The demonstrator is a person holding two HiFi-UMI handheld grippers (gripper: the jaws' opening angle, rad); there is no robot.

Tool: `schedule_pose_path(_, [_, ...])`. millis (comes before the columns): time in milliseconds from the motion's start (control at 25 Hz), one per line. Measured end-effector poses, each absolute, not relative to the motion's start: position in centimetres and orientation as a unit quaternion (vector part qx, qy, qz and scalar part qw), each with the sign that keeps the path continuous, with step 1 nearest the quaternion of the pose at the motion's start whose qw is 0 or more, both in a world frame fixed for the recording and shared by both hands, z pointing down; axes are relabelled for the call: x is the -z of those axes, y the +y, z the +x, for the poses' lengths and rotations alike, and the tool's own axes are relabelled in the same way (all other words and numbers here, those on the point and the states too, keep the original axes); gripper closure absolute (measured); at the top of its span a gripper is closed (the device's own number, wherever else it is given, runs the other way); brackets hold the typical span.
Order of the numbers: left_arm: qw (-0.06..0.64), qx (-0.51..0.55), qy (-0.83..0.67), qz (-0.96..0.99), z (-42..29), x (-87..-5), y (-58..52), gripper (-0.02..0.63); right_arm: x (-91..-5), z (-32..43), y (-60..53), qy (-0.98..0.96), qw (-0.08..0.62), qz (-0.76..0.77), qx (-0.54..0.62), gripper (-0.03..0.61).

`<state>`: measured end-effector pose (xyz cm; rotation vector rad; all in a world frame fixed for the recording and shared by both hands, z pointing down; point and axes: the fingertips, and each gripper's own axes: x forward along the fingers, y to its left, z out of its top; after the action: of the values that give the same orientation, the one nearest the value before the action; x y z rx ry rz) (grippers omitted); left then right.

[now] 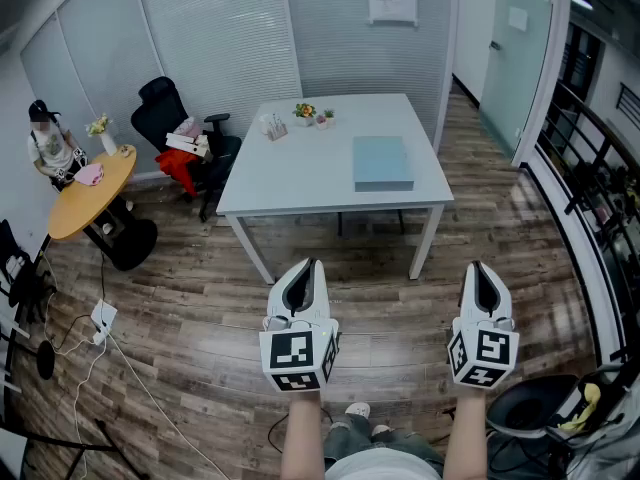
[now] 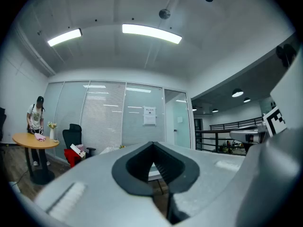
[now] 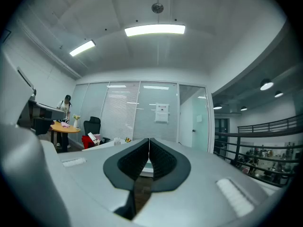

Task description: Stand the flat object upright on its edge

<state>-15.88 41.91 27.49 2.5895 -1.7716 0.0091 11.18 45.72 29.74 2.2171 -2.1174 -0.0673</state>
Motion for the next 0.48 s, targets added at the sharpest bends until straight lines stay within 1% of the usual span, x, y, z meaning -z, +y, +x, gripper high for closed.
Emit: schedule_pose_path(480, [0.005, -0.009, -0.558, 0.829, -16.0, -28.4, 40.8, 0.61, -30.6, 10.9, 44.9, -0.689, 0.037, 0.723, 0.019, 0.552])
